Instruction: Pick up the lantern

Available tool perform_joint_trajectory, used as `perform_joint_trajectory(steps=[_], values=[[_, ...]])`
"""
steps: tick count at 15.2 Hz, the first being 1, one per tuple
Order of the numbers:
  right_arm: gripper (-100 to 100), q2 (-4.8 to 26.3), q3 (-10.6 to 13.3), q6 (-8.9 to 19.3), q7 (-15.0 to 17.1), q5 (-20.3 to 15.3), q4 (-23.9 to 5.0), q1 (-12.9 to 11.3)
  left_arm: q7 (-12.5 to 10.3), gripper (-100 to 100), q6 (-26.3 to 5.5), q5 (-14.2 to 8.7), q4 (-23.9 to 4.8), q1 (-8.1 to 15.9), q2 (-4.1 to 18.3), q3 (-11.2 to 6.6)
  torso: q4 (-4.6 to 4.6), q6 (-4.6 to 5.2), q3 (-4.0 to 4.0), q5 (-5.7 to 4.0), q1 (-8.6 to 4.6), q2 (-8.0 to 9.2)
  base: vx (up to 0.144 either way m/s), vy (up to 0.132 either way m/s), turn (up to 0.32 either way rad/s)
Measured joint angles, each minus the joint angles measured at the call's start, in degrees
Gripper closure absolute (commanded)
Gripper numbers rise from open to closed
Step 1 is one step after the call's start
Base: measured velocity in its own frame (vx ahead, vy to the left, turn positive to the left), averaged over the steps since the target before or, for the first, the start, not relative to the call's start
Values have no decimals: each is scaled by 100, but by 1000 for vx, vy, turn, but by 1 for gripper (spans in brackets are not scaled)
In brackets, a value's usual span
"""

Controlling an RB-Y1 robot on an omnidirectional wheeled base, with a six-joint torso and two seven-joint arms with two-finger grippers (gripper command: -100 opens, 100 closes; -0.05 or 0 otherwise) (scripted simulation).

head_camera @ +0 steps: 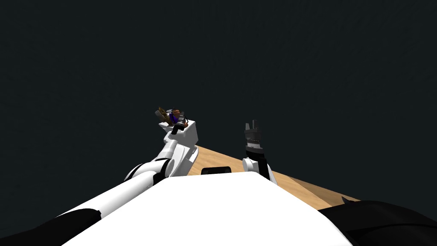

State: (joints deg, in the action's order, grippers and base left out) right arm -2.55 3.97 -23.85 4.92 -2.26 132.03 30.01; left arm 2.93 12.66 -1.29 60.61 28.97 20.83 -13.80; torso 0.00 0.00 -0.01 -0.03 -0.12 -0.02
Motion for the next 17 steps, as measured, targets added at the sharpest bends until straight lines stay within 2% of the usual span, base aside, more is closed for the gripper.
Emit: perform_joint_trajectory(steps=[3, 14, 15, 17], values=[[0, 0, 0, 0, 0, 0, 0, 0, 96, -100, -104, 51, -341, 219, 105, -40, 0, 0, -1, -1, -6, -2, 3, -42, 28], [0, 0, 0, 0, 0, 0, 0, 0, 327, -100, -363, 167, -1275, 778, 570, -79, -2, 0, -6, -1, -3, -11, 14, -28, 6], [0, 0, 0, 0, 0, 0, 0, 0, 335, -100, -372, 170, -1295, 789, 582, -80, -2, 0, -5, 0, -1, -9, 5, 37, -10], [0, 1, -1, 0, 0, 0, 0, 0, 534, -100, -387, 17, -1278, 857, 425, -191, -1, 2, -3, 5, 25, -4, -3, 64, -31]])
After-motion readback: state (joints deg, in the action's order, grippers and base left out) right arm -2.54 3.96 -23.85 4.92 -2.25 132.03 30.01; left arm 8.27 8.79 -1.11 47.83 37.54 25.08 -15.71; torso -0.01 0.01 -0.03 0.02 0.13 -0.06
